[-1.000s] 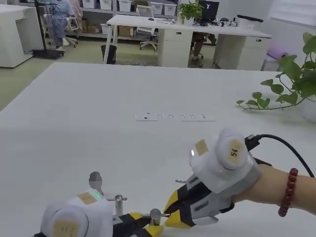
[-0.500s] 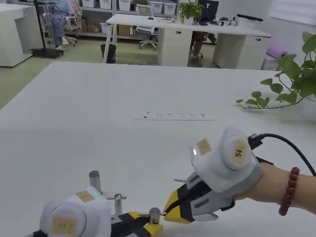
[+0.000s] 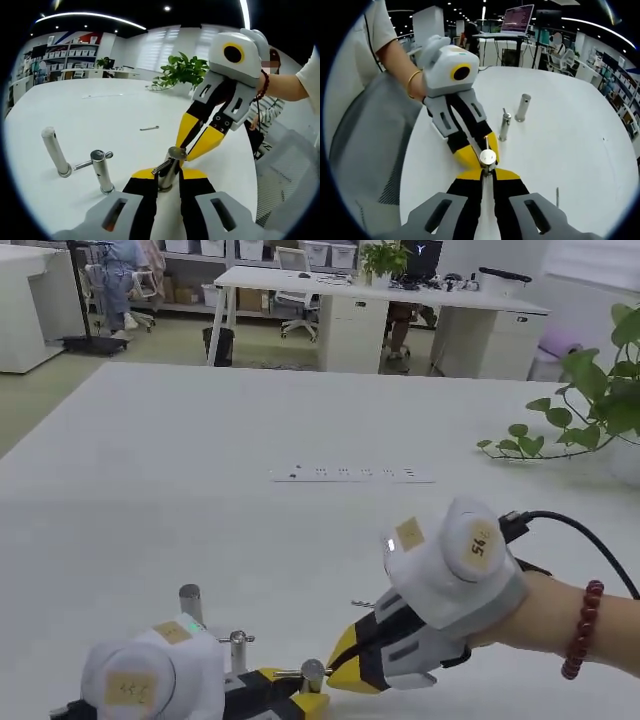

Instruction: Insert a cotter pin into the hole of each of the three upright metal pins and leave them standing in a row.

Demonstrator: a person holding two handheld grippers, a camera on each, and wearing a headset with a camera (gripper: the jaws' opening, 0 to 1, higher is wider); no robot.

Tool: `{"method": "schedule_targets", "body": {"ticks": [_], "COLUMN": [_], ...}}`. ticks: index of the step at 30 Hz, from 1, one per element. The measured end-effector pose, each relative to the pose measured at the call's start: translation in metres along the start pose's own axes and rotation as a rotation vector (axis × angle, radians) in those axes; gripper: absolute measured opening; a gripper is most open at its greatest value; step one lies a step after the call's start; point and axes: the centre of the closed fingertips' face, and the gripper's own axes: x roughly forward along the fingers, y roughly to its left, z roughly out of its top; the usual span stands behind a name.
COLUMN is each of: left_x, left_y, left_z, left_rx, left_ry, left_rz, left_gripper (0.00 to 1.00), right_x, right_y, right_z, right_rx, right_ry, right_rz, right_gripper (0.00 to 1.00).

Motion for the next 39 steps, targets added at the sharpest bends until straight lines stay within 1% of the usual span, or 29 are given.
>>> {"method": "schedule_targets", "body": {"ticks": [3,5,8,10,16,20,23,29,33,39], "left_x": [0.0,-0.001,-0.003,-0.005,-0.008,-0.009,-0.01,-0.012,-0.014,-0.019], "left_y": [-0.001,-0.001,0.0,0.001,0.0,-0.001,-0.001,-0.003,-0.003,-0.004], "left_z": [-0.002,-0.003,-0.004,-0.005,-0.005,-0.005,-0.006,-0.007,-0.01,-0.012], "left_rx": [0.006,0.01,0.021,0.029,0.037,0.04,0.045,0.05,0.062,0.061], "left_ry": [0.011,0.019,0.03,0.038,0.043,0.047,0.054,0.056,0.068,0.068], "left_rz": [0.0,-0.003,0.002,0.002,0.001,0.0,-0.002,-0.009,-0.018,-0.023], "left_gripper": [0.19,0.22,0.23,0.24,0.26,0.27,0.28,0.28,0.28,0.28], "right_x": [0.001,0.001,0.003,0.004,0.015,0.017,0.019,0.019,0.018,0.018], "right_y": [-0.001,-0.001,-0.003,-0.003,0.001,0.001,0.001,0.0,-0.001,-0.004], "right_z": [-0.001,0.001,0.008,0.01,0.012,0.013,0.013,0.013,0.013,0.013], "right_rx": [0.005,0.013,0.042,0.045,0.039,0.038,0.029,0.03,0.029,0.046], "right_ry": [0.001,-0.007,-0.045,-0.056,-0.06,-0.064,-0.064,-0.064,-0.073,-0.084], "right_rz": [-0.007,-0.008,-0.017,-0.019,-0.011,-0.012,-0.012,-0.022,-0.031,-0.042], "right_gripper": [0.14,0.16,0.22,0.24,0.23,0.21,0.16,0.15,0.14,0.13]}}
